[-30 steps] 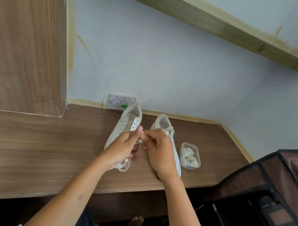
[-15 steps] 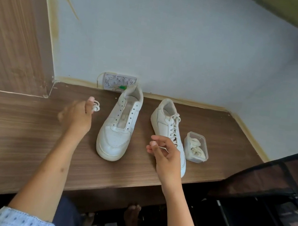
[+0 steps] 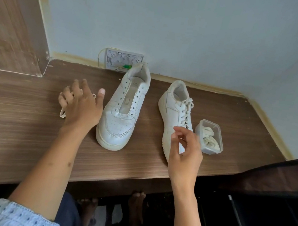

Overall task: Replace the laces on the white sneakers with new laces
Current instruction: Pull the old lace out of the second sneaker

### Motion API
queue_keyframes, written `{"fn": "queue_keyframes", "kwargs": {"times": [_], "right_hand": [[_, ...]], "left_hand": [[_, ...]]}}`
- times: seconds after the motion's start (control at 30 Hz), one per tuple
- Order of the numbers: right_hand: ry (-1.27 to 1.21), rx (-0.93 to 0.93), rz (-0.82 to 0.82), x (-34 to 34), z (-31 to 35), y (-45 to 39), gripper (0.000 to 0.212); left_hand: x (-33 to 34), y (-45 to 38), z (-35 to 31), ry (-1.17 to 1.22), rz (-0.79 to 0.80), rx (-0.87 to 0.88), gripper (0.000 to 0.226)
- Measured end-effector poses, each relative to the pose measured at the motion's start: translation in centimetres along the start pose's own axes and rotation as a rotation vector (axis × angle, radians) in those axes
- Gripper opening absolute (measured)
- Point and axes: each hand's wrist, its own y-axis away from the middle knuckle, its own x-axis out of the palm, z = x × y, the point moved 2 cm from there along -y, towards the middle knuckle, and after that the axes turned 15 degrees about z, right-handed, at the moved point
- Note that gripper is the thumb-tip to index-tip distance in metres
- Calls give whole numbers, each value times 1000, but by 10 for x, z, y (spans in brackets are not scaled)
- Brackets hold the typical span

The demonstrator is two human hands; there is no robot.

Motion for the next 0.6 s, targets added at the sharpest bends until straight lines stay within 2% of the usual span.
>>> {"fn": "queue_keyframes", "kwargs": {"times": [0.13,0.27,0.37,0.47,0.6], "right_hand": [[221,25,-39,-4,-13,-6,27],[430,101,-76,-13,-27,-13,58],[417,263,47,-19,-38,-17,82],[373,317,134,-16,-43,-19,84],[459,228,51,-10,-41,-18,78]], "left_hand": [[-2,16,-22,87,80,219,71],[7,32,-45,66,153,358,88],[16,36,-56,43,196,355,103],[21,36,-59,4,168,332,109],[25,39,-69,-45,61,356,104]]}}
